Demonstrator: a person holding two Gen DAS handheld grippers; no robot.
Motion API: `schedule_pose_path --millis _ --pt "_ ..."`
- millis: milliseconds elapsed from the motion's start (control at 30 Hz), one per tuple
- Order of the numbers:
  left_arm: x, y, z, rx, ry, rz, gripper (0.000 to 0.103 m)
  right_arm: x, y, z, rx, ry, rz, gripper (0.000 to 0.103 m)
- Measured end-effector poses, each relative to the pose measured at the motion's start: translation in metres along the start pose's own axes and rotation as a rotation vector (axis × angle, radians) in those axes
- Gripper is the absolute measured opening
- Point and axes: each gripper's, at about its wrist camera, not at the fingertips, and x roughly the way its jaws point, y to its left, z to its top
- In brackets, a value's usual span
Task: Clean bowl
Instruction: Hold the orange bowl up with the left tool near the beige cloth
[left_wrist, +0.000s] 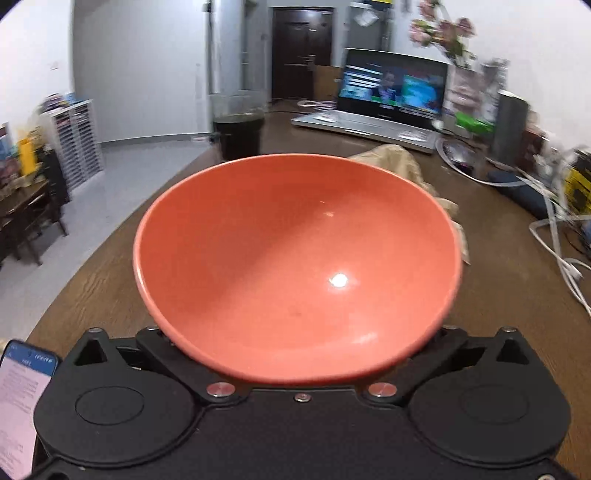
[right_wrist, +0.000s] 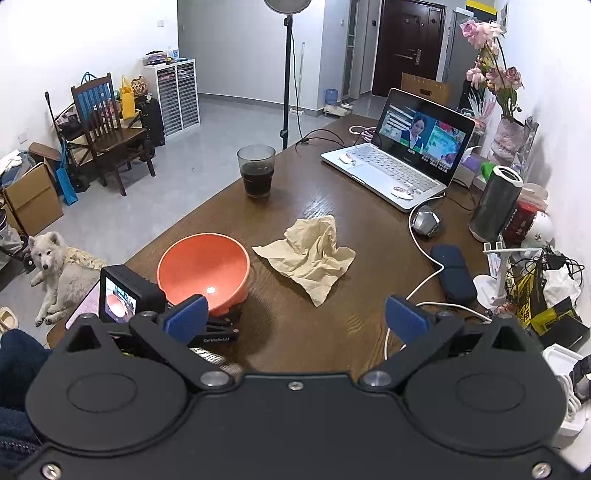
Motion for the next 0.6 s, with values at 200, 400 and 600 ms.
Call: schedule_pose_path --millis 200,400,600 --pt "0.0036 -0.003 0.0031 0.01 -0.011 0.036 0.102 0.0006 -0.0003 0.0028 -0.015 -0.005 0.009 0.102" --pt "0.0021 -0.002 0.007 0.027 -0.004 0.032 0.099 0.0012 -0.0006 0.0057 -0.03 -0.01 0.019 0.102" --pt "-0.0043 0.0004 0.009 0.061 0.026 -0.001 0.099 0.004 -0.0017 0.0105 -0.044 -0.012 0.035 0.102"
